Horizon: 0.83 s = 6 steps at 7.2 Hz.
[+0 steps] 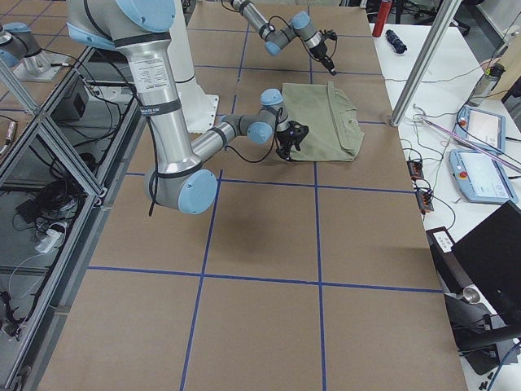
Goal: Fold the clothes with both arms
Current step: 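Move the right gripper down to the folded shirt's edge nearest it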
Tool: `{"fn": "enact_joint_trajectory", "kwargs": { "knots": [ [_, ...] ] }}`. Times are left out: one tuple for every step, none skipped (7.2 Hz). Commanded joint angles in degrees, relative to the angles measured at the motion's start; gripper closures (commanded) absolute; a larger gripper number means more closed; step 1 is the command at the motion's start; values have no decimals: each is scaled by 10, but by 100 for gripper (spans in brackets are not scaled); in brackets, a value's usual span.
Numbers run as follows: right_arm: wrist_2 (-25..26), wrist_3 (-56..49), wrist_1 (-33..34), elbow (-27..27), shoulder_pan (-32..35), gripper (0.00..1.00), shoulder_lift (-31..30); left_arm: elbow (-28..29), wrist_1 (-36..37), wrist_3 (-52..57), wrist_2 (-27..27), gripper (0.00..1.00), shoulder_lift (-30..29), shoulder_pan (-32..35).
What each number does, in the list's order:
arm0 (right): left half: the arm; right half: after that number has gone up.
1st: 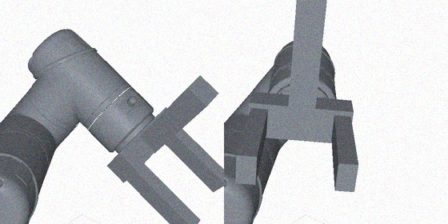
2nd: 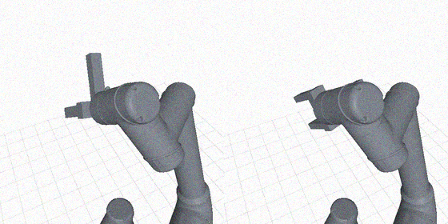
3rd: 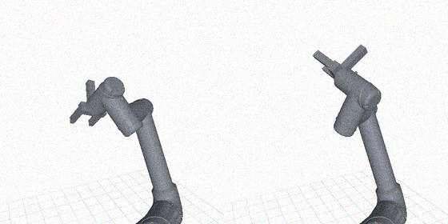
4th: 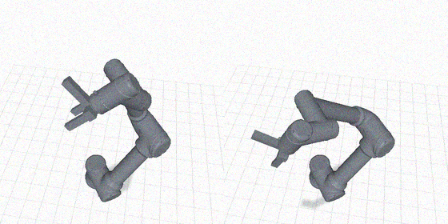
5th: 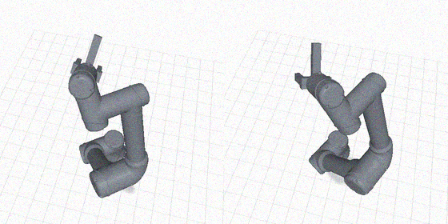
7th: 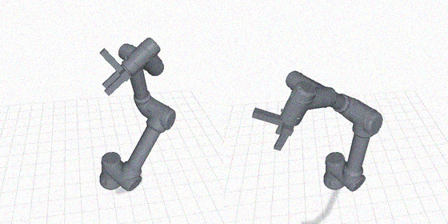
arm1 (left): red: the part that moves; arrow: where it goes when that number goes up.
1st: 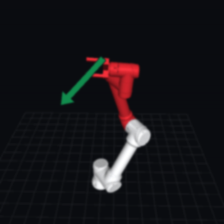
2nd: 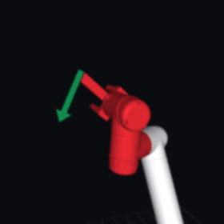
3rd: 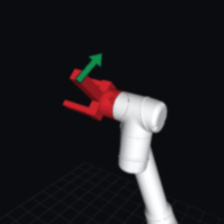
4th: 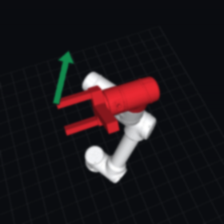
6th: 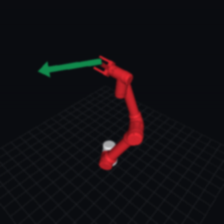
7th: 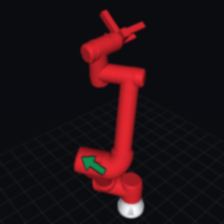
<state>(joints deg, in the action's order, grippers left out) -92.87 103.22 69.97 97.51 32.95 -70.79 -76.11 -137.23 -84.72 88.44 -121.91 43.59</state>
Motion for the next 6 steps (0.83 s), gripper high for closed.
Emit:
{"fn": "enact_joint_trajectory", "kwargs": {
  "knots": [
    [0, 0, 0, 3, -2, 50, -8, 0, 0, 0, 1, 67, -1, 0],
    [-3, 3, 0, 2, -2, 73, -8, 0, 0, 1, 1, 67, 0, 0],
    [-6, 2, 0, 5, -2, 100, -9, 0, 0, 0, 0, 67, 0, 0],
    [-6, 1, 0, 7, -1, 100, -13, 0, -1, 0, 0, 67, 0, 0],
    [-13, 1, 0, 20, 0, 100, -14, 0, -1, 0, 1, 67, 1, 0],
    [-42, 0, 1, 60, 1, 100, -38, -1, -1, 0, 1, 67, -1, 0]
  ]
}}
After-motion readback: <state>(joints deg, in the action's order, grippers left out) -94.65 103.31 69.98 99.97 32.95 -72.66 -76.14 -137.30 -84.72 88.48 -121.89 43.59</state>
